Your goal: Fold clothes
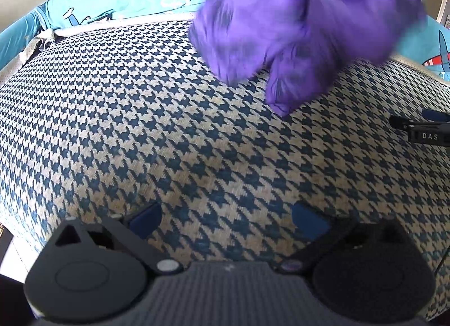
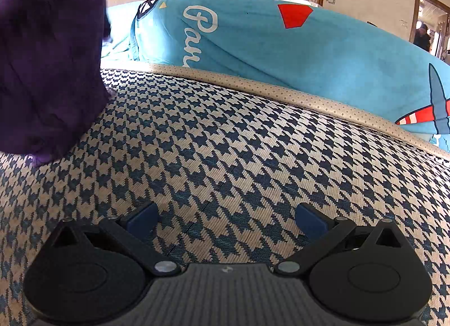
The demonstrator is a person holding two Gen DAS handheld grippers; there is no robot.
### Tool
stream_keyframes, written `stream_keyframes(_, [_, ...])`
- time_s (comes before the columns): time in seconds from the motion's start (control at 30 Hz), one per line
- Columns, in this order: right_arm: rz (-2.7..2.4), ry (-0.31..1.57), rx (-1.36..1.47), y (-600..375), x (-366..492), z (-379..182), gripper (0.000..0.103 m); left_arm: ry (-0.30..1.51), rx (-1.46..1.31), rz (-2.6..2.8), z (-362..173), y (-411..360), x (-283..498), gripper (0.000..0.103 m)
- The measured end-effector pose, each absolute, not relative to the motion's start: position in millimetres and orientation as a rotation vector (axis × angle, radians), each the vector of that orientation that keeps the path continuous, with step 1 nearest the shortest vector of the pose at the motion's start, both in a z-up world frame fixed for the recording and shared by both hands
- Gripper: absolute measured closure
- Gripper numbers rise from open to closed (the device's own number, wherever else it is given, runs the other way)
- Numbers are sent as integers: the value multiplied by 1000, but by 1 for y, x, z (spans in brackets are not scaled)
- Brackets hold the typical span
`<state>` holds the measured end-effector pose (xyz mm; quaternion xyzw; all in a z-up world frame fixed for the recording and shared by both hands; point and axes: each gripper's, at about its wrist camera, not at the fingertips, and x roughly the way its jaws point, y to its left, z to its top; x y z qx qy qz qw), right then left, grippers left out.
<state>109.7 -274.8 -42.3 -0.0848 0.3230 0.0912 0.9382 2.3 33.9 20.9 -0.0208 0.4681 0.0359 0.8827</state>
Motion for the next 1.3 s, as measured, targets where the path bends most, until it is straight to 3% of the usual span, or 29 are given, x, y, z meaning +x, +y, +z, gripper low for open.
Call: stream_keyframes(1.3, [187, 664, -173, -274, 112, -34, 0, 979, -4, 107, 11, 5, 12, 0])
